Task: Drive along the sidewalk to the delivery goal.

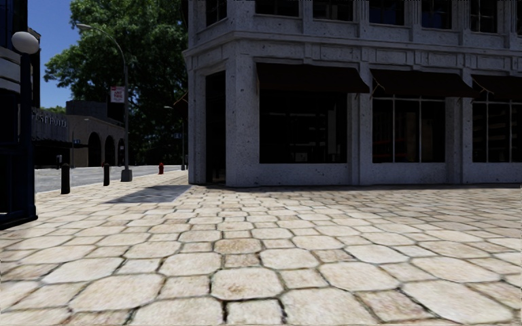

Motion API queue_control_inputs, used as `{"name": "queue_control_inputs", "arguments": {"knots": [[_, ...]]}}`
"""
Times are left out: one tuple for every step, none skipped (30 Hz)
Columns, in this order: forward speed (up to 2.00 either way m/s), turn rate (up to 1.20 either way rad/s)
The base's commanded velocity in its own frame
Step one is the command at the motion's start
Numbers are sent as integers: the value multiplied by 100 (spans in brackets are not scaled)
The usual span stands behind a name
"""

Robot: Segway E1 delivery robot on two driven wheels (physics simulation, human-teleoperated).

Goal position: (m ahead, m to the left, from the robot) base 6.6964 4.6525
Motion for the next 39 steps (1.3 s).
{"name": "queue_control_inputs", "arguments": {"knots": [[200, 59], [200, 59], [200, 59], [200, 59], [200, 59], [200, 59], [200, 59], [200, 59], [200, 59], [200, 59], [200, 59], [200, 59], [200, 59], [200, 59], [200, 59], [200, 58], [200, 54], [200, 54], [200, 51], [200, 50], [200, 49], [200, 49], [200, 49], [200, 49], [200, 49], [200, 49], [200, 49], [200, 49], [200, 48], [200, 48], [200, 48], [200, 48], [200, 48], [200, 48], [200, 48], [200, 48], [199, 48], [199, 48], [188, 49]]}}
